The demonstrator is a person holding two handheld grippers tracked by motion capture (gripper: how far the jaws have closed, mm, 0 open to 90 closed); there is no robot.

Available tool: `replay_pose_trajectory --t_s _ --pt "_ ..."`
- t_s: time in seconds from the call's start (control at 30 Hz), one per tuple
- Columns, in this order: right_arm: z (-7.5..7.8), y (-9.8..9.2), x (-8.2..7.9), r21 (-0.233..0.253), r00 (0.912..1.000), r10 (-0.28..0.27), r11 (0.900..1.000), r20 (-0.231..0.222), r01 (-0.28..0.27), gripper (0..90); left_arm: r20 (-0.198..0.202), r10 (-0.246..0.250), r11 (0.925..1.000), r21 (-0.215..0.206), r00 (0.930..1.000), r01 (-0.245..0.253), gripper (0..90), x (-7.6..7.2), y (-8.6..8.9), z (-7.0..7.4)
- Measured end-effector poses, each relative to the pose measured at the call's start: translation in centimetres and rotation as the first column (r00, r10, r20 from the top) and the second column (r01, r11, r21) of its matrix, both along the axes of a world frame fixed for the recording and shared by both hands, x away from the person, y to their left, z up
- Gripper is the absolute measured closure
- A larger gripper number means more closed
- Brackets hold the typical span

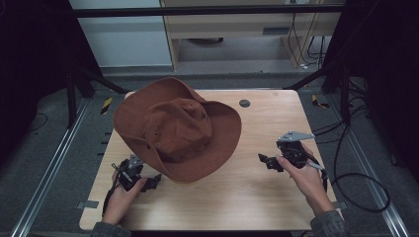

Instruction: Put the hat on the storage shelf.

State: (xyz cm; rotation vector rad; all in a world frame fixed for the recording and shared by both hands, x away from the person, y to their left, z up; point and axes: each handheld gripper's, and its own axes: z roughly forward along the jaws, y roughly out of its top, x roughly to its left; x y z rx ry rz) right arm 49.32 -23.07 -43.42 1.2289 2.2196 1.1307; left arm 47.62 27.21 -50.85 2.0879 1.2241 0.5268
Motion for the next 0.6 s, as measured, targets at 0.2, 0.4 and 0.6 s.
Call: replay_pose_trajectory --t_s 0.2,0.4,0.6 --pt "-3.3 -0.8 -0.3 -0.011 0.9977 -0.048 0.999 -0.047 0.047 12.8 0.001 0.0 1.0 -0.002 1.0 0.0 0.0 0.0 0.0 0.0" --pt "-5.8 -1.8 -0.5 -0.013 0.9921 -0.105 0.994 -0.068 0.104 12.6 0.002 0.001 1.0 -0.002 1.0 -0.001 0.0 0.0 0.0 0.0" --pt "-7.0 -2.2 -0.7 -0.009 0.9864 -0.145 0.989 -0.078 0.144 11.8 0.002 0.001 1.0 -0.002 1.0 -0.001 0.0 0.0 0.0 0.0"
